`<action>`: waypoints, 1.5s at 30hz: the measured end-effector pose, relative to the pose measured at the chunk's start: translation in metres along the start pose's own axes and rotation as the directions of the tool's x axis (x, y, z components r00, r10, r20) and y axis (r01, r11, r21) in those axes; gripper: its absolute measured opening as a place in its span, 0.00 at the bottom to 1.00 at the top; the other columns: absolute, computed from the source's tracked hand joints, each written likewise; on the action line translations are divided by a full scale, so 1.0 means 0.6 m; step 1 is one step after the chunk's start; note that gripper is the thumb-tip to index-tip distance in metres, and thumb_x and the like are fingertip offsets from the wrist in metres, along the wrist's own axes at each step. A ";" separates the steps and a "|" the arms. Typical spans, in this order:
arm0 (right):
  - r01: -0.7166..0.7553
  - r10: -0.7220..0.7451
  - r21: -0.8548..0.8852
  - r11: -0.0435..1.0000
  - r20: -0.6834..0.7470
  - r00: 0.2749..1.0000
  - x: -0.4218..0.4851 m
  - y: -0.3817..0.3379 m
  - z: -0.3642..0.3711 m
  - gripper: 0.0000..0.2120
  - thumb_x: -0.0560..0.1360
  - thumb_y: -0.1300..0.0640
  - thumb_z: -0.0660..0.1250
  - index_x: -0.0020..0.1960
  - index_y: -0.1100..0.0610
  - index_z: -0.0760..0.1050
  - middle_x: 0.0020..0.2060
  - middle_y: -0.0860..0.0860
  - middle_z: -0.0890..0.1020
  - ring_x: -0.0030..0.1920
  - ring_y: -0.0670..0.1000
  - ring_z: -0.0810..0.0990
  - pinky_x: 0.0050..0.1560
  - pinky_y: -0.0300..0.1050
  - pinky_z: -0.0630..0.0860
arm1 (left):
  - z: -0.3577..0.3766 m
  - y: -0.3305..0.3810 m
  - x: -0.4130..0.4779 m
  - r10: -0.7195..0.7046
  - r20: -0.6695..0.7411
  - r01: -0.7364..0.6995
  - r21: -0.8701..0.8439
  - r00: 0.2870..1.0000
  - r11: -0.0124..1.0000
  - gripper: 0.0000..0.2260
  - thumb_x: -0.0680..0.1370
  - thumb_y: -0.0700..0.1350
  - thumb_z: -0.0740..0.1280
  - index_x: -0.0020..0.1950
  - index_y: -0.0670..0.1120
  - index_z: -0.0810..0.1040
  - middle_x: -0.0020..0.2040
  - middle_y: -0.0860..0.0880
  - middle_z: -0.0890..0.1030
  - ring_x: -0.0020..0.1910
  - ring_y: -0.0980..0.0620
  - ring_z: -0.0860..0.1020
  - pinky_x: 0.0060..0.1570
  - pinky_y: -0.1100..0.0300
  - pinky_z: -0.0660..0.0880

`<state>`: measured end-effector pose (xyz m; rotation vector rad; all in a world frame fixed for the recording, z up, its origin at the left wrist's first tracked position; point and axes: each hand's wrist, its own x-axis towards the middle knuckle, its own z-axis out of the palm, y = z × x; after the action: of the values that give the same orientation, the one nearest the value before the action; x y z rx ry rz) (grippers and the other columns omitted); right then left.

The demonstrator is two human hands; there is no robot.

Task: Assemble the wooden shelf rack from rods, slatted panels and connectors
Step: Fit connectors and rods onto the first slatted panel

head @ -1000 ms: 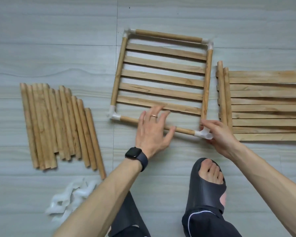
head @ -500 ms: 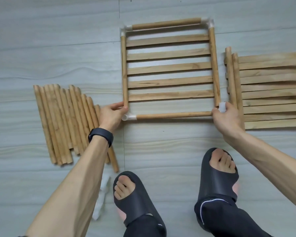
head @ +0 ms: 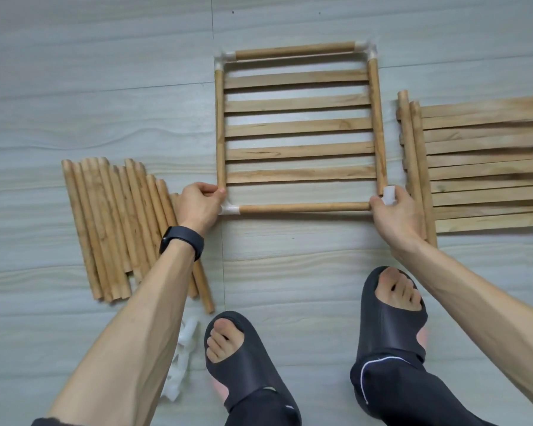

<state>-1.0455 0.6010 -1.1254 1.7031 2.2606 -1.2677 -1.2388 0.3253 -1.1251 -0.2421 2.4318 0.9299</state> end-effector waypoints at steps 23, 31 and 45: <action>-0.714 0.297 0.531 0.456 0.665 0.685 -0.009 0.028 -0.044 0.12 0.82 0.52 0.64 0.59 0.59 0.79 0.55 0.52 0.86 0.50 0.51 0.79 0.43 0.43 0.73 | 0.058 0.088 0.004 0.181 0.553 -0.560 0.661 0.814 0.499 0.46 0.63 0.76 0.70 0.76 0.70 0.55 0.72 0.51 0.58 0.73 0.41 0.57 0.61 0.21 0.61; -0.716 0.171 0.536 0.448 0.734 0.657 -0.006 0.050 -0.043 0.15 0.81 0.54 0.63 0.59 0.56 0.85 0.57 0.43 0.84 0.37 0.44 0.71 0.40 0.39 0.65 | 0.065 0.097 0.004 0.198 0.457 -0.451 0.553 0.867 0.700 0.32 0.65 0.79 0.65 0.67 0.73 0.66 0.70 0.53 0.65 0.75 0.45 0.57 0.66 0.21 0.51; -0.750 -0.117 0.620 0.231 0.783 0.611 -0.027 0.009 -0.060 0.13 0.76 0.49 0.70 0.57 0.52 0.85 0.55 0.44 0.85 0.44 0.45 0.71 0.42 0.38 0.63 | 0.041 0.120 -0.006 0.311 0.372 -0.404 0.206 0.875 0.891 0.23 0.67 0.78 0.58 0.53 0.69 0.79 0.62 0.56 0.79 0.70 0.48 0.68 0.68 0.33 0.61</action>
<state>-1.0195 0.6106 -1.0967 1.2159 0.3988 -2.7238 -1.2502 0.3953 -1.0973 0.4557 2.2862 0.6915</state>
